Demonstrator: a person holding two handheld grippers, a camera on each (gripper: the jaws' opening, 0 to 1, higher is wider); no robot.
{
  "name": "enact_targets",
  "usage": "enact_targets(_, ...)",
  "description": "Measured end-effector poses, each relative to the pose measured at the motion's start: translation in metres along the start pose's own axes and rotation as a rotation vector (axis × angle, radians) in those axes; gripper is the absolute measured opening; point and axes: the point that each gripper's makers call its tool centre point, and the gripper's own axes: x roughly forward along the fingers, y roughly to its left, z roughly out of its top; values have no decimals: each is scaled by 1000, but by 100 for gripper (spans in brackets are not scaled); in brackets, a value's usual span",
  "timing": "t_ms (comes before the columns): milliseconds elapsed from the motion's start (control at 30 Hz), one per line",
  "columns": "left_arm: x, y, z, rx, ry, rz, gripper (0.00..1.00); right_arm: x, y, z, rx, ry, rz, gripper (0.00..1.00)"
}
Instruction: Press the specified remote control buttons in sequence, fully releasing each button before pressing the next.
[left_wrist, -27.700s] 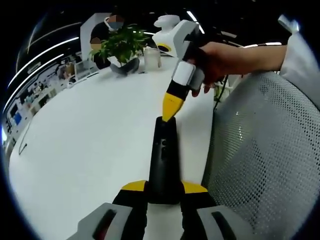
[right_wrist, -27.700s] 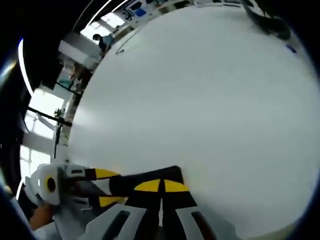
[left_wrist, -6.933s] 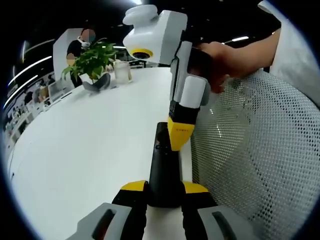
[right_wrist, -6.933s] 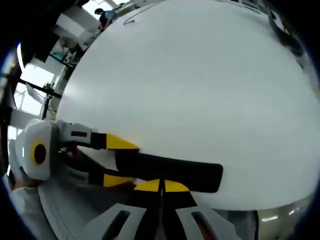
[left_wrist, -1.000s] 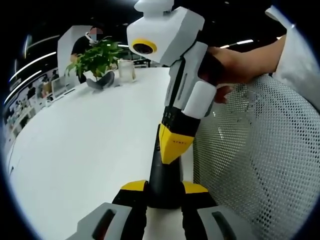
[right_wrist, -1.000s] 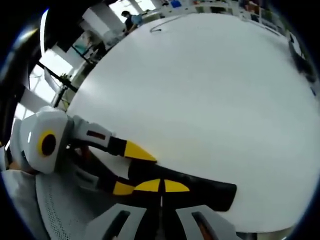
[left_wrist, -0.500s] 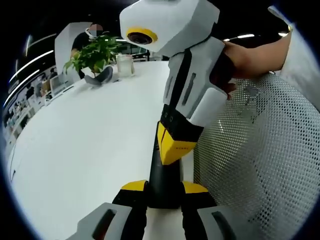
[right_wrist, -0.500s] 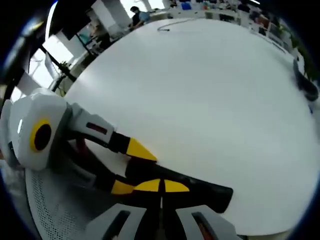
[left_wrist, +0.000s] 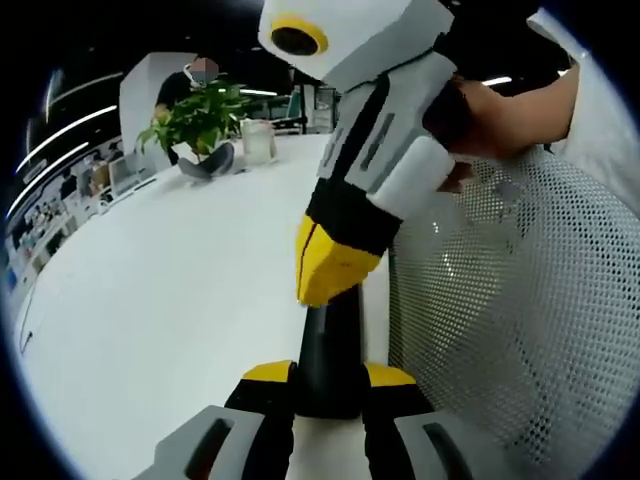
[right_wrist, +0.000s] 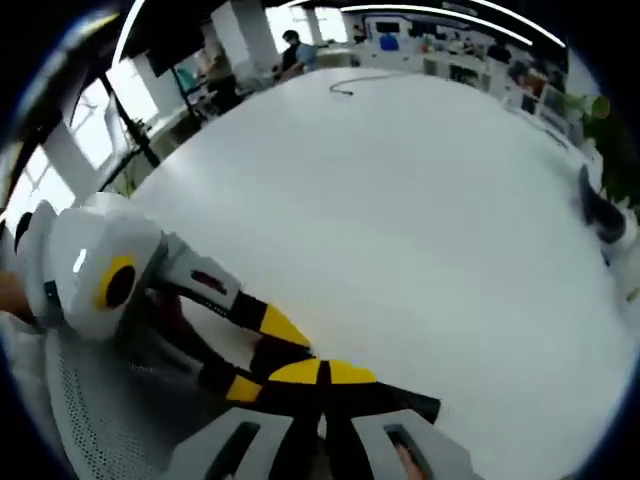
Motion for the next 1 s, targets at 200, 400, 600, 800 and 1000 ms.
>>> enact_targets(200, 0, -1, -1, -17, -2, 15, 24, -32, -18, 19, 28, -136, -37, 0)
enact_targets(400, 0, -2, -1, -29, -3, 29, 24, -72, -29, 31, 47, -263, -60, 6)
enact_targets(600, 1, -4, -2, -41, 11, 57, 24, -98, -38, 44, 46, -403, -108, 21)
enact_targets(800, 0, -5, -1, -49, 5, 63, 24, -107, -49, 45, 41, -505, -166, 50)
enact_targets(1000, 1, -4, 0, -44, 11, 65, 24, -107, -60, 40, 63, -529, -184, 52)
